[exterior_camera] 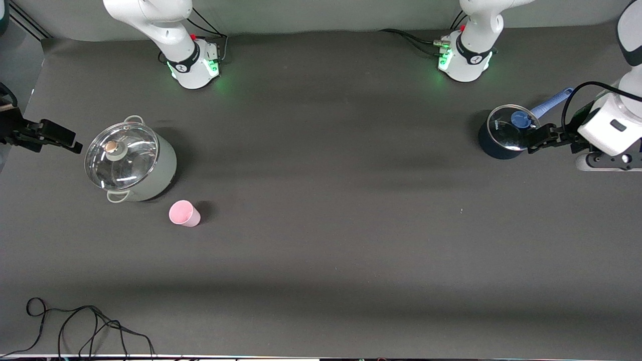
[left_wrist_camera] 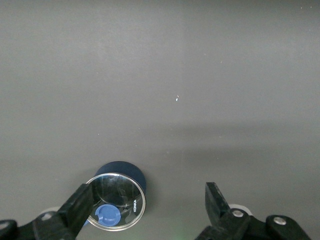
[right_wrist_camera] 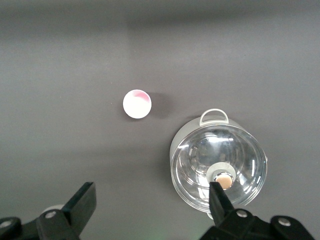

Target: Transfer pink cup from left to right arm

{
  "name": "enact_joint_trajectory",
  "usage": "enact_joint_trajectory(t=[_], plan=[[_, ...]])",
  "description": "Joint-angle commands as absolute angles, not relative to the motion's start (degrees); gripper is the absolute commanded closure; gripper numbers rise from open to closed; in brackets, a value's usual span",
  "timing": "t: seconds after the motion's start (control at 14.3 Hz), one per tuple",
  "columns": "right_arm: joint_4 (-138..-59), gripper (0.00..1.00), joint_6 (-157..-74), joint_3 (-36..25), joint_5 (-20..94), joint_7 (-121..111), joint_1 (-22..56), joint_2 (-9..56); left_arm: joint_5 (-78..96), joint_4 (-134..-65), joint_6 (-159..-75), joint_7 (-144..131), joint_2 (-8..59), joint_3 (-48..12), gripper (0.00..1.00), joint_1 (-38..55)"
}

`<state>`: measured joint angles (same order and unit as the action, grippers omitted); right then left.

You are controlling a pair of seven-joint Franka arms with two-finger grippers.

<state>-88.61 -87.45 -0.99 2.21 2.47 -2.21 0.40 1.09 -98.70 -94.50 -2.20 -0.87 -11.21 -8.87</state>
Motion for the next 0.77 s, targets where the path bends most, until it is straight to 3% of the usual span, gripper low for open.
enact_joint_trajectory(t=[0.0, 0.14, 0.7], plan=[[-89.74, 0.00, -87.10, 0.09, 1.76, 2.10, -1.85, -0.36, 1.76, -99.32, -95.19, -1.76, -2.02, -0.82, 0.00, 2.16], [-89.21, 0.00, -87.19, -0.09, 1.76, 2.02, -1.41, 0.18, 1.85, -98.53, -95.10, -1.67, -1.67, 2.72, 0.00, 5.36], [-89.30, 0.00, -87.10, -0.26, 1.76, 2.11, -1.49, 0.18, 2.02, -98.00, -95.36, -1.58, -0.53, 2.37, 0.00, 5.01]])
